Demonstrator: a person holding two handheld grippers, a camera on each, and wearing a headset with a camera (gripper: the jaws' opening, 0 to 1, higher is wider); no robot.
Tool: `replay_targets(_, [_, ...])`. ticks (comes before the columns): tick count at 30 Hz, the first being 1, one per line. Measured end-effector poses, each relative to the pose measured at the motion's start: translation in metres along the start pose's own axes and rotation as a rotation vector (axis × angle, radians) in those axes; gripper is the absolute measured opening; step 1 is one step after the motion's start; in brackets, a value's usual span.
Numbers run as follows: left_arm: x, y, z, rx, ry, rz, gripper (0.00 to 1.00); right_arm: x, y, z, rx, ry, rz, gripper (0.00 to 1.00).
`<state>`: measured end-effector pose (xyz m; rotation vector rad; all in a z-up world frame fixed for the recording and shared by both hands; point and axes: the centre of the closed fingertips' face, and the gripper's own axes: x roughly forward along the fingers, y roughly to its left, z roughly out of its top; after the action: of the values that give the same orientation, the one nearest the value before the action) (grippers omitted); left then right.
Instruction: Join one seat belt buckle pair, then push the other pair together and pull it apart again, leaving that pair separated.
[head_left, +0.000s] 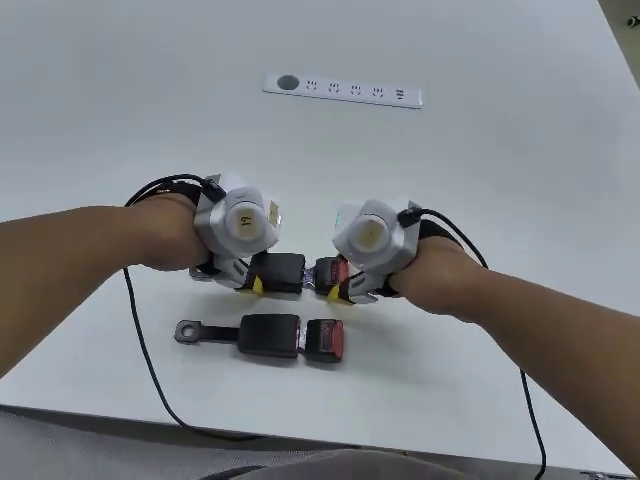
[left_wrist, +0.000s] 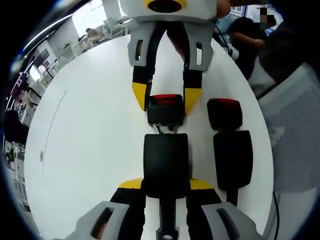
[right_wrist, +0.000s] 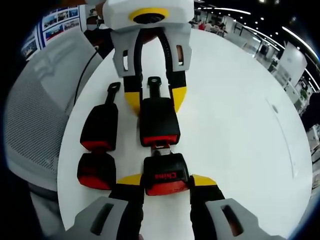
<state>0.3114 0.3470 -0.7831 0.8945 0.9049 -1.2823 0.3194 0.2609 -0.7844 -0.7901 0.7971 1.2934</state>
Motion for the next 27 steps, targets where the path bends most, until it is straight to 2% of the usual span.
replay_targets(4, [0.0,-0.001,0.001,0.001,-0.003,0.0,0.31,-0.006,0.001,-0.004,0.001,-0.004,0.004,0.32])
replay_targets(6, [0.0,-0.001,0.001,0.003,0.003,0.0,0.31,-0.001,-0.001,-0.004,-0.002,-0.01,0.005,0.32])
replay_targets(12, [-0.001,-0.001,0.001,0.009,0.012,0.004,0.31,-0.01,0.0,-0.01,-0.001,-0.014,-0.003,0.33])
replay_targets(15, [-0.001,-0.001,0.001,0.004,0.007,0.007,0.31,-0.018,-0.002,-0.024,0.034,-0.014,-0.008,0.33])
replay_targets(18, [-0.001,-0.001,0.002,0.003,0.01,0.008,0.31,-0.022,-0.004,-0.037,0.041,-0.009,-0.011,0.33])
replay_targets(22, [-0.001,-0.001,0.002,0.004,0.017,0.01,0.32,-0.037,-0.002,-0.055,0.042,0.011,-0.019,0.33])
replay_targets(27, [-0.001,-0.001,0.002,0.004,0.016,0.01,0.32,-0.055,-0.002,-0.086,0.057,0.035,-0.037,0.33])
